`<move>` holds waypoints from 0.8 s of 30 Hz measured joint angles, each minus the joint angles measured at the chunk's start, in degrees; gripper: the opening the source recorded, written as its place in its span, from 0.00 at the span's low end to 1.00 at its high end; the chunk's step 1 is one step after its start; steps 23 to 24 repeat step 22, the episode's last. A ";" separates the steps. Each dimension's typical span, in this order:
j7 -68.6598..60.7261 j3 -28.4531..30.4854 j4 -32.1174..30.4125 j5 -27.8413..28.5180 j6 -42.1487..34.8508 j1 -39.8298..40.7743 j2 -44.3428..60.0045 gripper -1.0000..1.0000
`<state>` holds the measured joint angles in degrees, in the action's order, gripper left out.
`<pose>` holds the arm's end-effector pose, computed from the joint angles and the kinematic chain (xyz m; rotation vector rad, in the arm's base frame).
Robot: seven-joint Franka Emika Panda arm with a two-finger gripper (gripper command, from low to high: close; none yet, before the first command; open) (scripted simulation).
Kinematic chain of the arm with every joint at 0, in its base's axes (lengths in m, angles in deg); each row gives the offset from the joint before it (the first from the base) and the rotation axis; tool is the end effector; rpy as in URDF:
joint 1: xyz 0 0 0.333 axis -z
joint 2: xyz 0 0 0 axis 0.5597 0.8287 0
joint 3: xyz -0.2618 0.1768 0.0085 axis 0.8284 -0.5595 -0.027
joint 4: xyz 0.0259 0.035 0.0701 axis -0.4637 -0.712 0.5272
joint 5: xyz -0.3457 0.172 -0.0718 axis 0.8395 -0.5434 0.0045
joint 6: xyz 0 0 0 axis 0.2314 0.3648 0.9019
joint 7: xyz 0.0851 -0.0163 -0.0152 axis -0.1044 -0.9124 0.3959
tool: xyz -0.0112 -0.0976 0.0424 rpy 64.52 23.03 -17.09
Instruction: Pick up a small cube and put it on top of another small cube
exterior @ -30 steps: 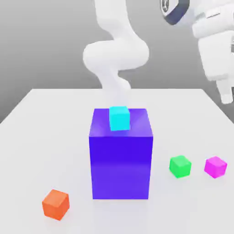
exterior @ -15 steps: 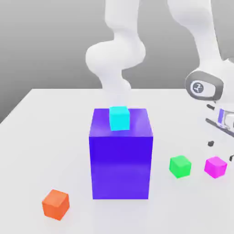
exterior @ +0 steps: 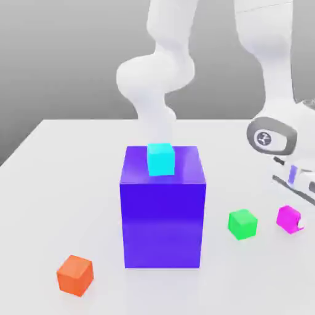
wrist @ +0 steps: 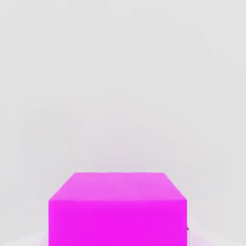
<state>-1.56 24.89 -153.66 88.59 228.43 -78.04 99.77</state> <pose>0.2608 0.3325 0.1775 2.5509 1.8305 -0.0017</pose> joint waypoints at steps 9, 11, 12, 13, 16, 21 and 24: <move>-15.55 2.76 -11.61 -7.91 -6.96 4.40 -18.63 0.00; -17.45 3.95 -14.52 -6.93 -8.16 5.56 -22.76 0.00; -17.95 4.30 -15.40 -6.47 -7.81 6.02 -23.31 0.00; -18.16 4.44 -15.79 -6.19 -6.65 6.29 -22.54 0.00; -18.12 4.51 -15.92 -5.62 -1.45 6.67 -17.47 0.00; -17.40 4.84 -15.61 -4.51 5.73 6.72 -9.98 1.00; -17.40 4.84 -15.61 -4.51 5.73 6.71 -9.98 1.00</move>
